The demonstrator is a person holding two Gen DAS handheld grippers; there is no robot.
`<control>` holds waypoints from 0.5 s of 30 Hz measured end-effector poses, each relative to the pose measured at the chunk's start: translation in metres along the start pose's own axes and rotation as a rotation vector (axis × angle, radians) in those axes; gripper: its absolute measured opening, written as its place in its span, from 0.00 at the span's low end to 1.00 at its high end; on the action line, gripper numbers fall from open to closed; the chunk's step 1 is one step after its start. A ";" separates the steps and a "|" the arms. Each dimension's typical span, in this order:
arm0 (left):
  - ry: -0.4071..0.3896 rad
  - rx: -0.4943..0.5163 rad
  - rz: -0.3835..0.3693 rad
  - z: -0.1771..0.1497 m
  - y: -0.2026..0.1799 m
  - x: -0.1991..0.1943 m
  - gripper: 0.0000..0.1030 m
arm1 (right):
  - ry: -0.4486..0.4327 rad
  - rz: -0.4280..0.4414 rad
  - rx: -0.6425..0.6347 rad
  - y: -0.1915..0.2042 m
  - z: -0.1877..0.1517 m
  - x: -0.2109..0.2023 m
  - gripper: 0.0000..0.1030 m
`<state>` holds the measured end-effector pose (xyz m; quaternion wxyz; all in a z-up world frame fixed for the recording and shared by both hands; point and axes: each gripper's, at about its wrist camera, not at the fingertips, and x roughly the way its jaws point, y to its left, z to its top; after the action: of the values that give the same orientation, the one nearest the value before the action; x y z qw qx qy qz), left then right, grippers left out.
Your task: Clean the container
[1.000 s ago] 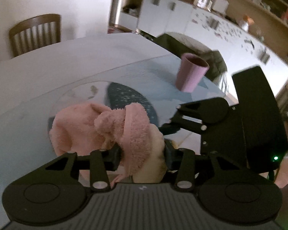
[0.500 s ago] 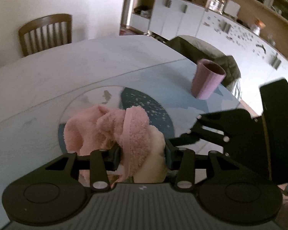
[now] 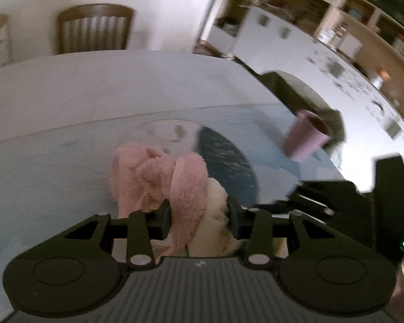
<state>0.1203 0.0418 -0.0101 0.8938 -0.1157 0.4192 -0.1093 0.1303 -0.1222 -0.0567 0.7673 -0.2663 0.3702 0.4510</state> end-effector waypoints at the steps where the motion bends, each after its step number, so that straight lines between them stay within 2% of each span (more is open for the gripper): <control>1: 0.007 0.016 -0.018 -0.001 -0.008 0.001 0.39 | 0.001 0.011 0.005 -0.001 0.000 0.000 0.61; 7: 0.082 0.095 -0.145 -0.012 -0.055 0.015 0.38 | 0.011 0.027 0.020 0.005 -0.002 -0.004 0.61; 10: 0.095 0.121 -0.150 -0.015 -0.059 0.021 0.38 | 0.012 0.039 0.006 0.009 -0.005 -0.008 0.61; 15: 0.063 0.114 -0.083 -0.012 -0.048 0.020 0.38 | 0.014 0.037 0.004 0.010 -0.006 -0.008 0.61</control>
<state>0.1185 -0.0116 -0.0181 0.8800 -0.0787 0.4350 -0.1736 0.1167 -0.1264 -0.0544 0.7568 -0.2608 0.3812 0.4626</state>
